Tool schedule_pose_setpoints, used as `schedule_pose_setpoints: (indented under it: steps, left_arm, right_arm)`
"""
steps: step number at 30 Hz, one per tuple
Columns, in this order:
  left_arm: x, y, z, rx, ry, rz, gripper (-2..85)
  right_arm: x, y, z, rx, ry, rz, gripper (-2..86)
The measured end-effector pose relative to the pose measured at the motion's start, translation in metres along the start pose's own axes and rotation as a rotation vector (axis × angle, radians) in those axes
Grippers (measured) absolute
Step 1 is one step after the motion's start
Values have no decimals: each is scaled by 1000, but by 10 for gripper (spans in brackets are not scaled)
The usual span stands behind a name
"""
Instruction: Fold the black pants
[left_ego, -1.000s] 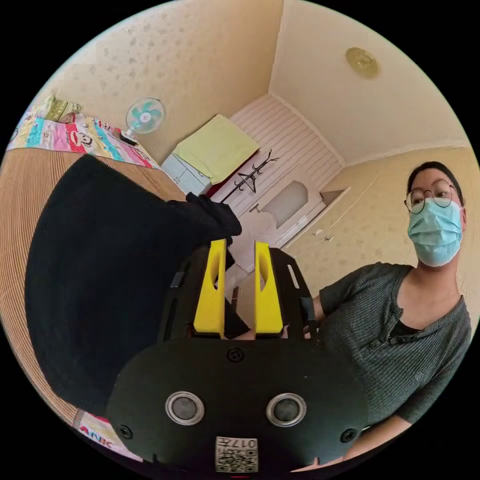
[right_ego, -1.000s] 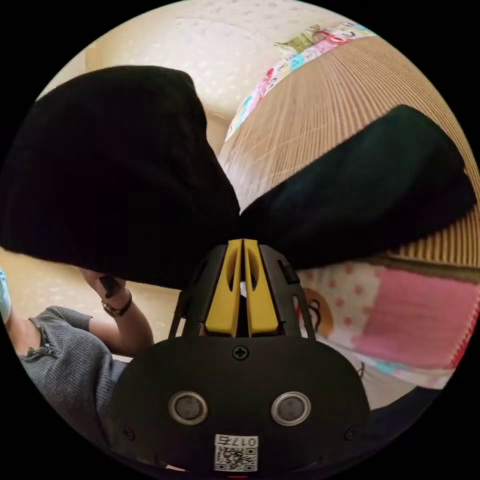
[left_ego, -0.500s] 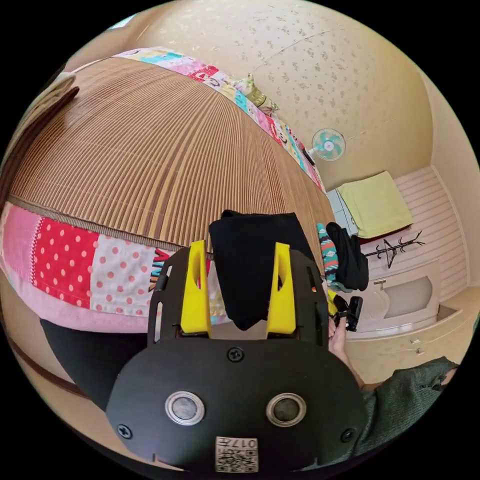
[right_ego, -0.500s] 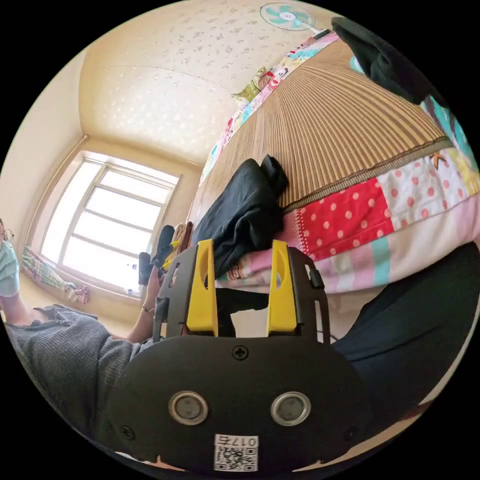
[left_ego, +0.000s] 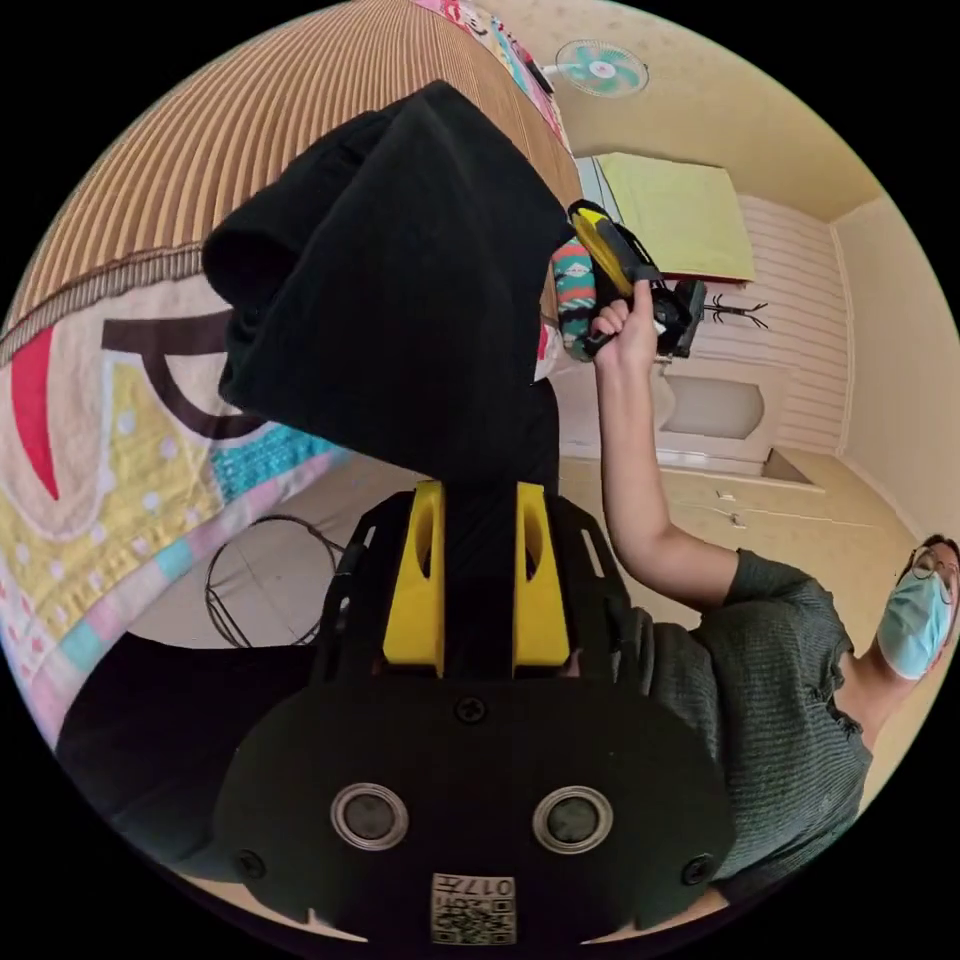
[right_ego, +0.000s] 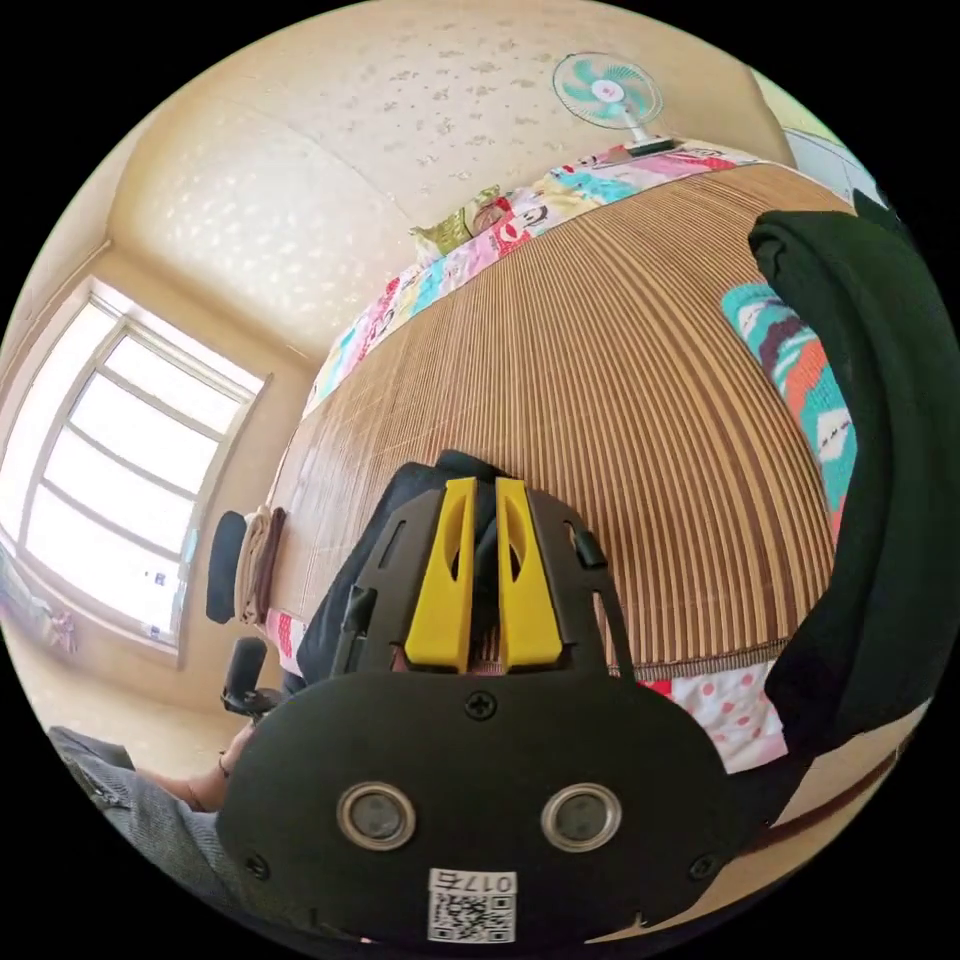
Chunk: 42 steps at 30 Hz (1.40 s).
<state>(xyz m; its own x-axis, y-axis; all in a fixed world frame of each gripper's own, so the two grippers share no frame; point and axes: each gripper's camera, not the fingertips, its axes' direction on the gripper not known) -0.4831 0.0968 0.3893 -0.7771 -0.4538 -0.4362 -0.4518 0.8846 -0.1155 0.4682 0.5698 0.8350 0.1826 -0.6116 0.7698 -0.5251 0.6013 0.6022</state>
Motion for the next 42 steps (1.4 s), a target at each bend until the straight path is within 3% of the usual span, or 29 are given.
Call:
schedule_pose_setpoints:
  steps: [2,4,8,15,20,26,30,35,39,42]
  left_arm:
    - [-1,1,-6,38,25,-18,139]
    - [-10,5,-27,124,55,-58,159]
    - [-43,13,-88,328,162,-156,166]
    - [-68,-28,-78,171,435,-280,69]
    - [-49,-10,-83,150,663,-279,53]
    - [5,21,-109,84,550,-200,48]
    - [33,52,-110,63,532,-169,48]
    - [50,87,-91,73,546,-159,47]
    - [65,117,-78,95,493,-117,46]
    - [89,140,-89,148,433,-19,47]
  right_arm:
    - [7,12,-30,143,-97,-84,44]
    - [14,28,-43,169,-154,-128,58]
    - [61,70,-33,16,-251,-87,88]
    - [163,131,-2,-125,-396,153,163]
    - [223,141,14,-173,-599,242,249]
    - [275,129,36,-188,-704,336,284]
    - [302,129,36,-212,-719,393,248]
    - [333,169,81,-349,-931,454,183]
    - [366,197,119,-314,-1181,544,131]
    - [360,196,137,-303,-1283,449,107]
